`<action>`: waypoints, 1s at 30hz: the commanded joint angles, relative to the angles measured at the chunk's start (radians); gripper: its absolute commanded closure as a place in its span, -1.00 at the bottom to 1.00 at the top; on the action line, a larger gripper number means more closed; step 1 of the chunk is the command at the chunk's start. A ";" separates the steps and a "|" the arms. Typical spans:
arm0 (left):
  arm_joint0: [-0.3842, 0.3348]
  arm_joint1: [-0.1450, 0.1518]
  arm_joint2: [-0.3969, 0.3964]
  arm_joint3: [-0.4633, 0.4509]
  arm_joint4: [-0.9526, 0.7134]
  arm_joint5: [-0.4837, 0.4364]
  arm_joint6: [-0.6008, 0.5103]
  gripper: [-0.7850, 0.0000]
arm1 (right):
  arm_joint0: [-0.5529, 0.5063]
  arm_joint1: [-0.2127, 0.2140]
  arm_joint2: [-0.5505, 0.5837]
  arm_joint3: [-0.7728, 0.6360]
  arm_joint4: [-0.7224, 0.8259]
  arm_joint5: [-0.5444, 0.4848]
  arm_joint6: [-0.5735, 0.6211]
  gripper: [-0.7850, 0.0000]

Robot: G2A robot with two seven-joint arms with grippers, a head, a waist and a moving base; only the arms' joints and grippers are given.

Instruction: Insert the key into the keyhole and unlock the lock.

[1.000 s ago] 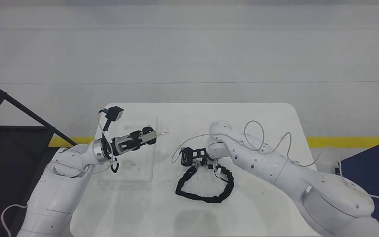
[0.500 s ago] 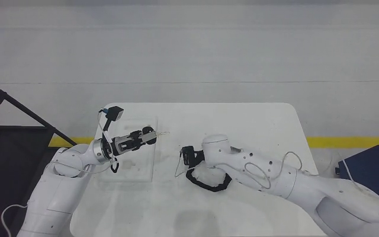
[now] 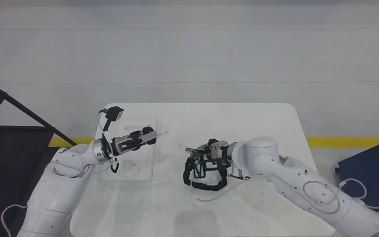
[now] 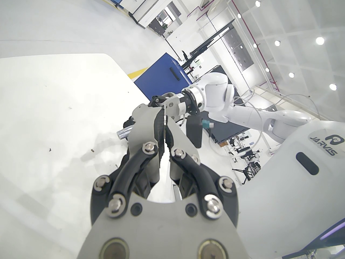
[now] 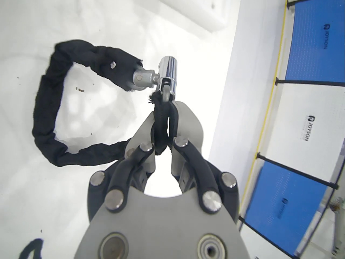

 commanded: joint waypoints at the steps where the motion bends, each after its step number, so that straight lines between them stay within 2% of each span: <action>1: 0.000 0.000 0.000 0.000 0.000 0.000 0.000 1.00 | -0.047 0.030 0.084 0.038 0.002 -0.045 -0.252 1.00; 7: 0.000 0.000 0.000 0.000 0.000 0.000 0.000 1.00 | -0.108 0.073 0.192 0.183 -0.084 -0.162 -0.816 1.00; 10: 0.000 0.000 0.000 0.000 0.000 0.000 0.000 1.00 | -0.095 0.074 0.181 0.258 -0.155 -0.218 -1.081 1.00; 13: 0.000 0.000 0.000 0.000 0.000 0.000 0.000 1.00 | -0.067 0.064 0.140 0.314 -0.231 -0.240 -1.253 1.00; 18: 0.000 0.000 0.000 0.000 0.000 0.000 0.000 1.00 | 0.011 0.035 -0.004 0.358 -0.232 -0.173 -1.320 1.00; 24: 0.000 0.000 0.000 0.000 0.000 0.000 0.000 1.00 | 0.102 -0.009 -0.145 0.453 -0.081 -0.157 -1.336 1.00; 30: 0.000 0.000 0.000 0.000 0.000 0.000 0.000 1.00 | 0.168 -0.043 -0.226 0.563 0.025 -0.145 -1.349 1.00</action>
